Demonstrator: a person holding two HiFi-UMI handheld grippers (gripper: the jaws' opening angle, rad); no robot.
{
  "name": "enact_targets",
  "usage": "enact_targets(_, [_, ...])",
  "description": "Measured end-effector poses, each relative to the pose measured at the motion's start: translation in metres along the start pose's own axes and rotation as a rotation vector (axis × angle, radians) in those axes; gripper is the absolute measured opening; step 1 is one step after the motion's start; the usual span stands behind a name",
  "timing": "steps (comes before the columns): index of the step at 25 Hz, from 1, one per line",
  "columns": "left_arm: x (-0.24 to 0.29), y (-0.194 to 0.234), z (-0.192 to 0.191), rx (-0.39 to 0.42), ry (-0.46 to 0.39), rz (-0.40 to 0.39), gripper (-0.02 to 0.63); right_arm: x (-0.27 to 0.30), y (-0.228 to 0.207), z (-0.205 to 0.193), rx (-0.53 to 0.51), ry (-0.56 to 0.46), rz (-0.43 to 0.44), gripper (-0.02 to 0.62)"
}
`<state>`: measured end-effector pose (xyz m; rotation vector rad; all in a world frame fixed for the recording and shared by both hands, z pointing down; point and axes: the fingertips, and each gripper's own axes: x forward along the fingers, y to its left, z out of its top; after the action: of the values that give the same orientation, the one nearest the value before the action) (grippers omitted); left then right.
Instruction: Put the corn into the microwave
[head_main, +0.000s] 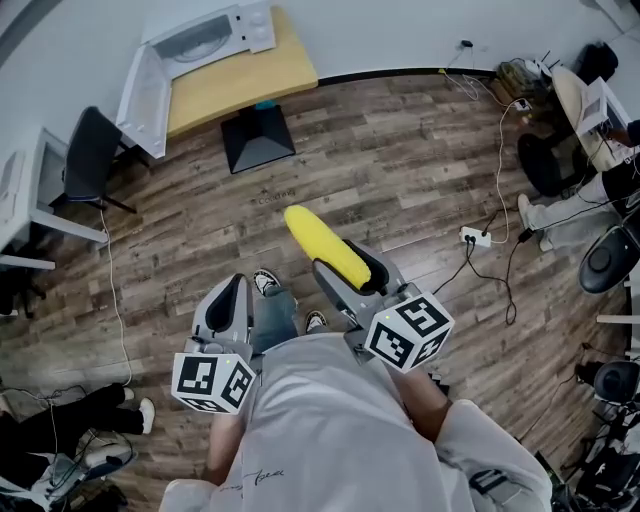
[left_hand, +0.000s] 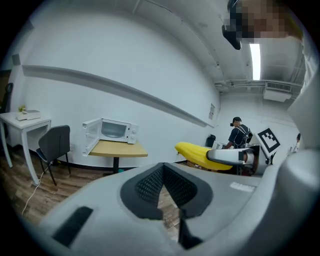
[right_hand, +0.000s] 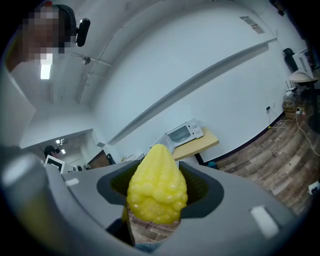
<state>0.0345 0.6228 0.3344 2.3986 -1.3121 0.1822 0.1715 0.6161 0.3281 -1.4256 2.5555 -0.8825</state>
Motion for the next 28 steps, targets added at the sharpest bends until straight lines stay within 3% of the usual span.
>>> enact_targets(12, [0.067, 0.048, 0.031, -0.013, -0.016, -0.028, -0.011, 0.071, -0.026, 0.032, 0.001, 0.004, -0.008, 0.259])
enact_targets(28, [0.155, 0.161, 0.107, -0.024, -0.008, -0.042, -0.011, 0.222, -0.040, 0.088, 0.020, 0.039, -0.015, 0.259])
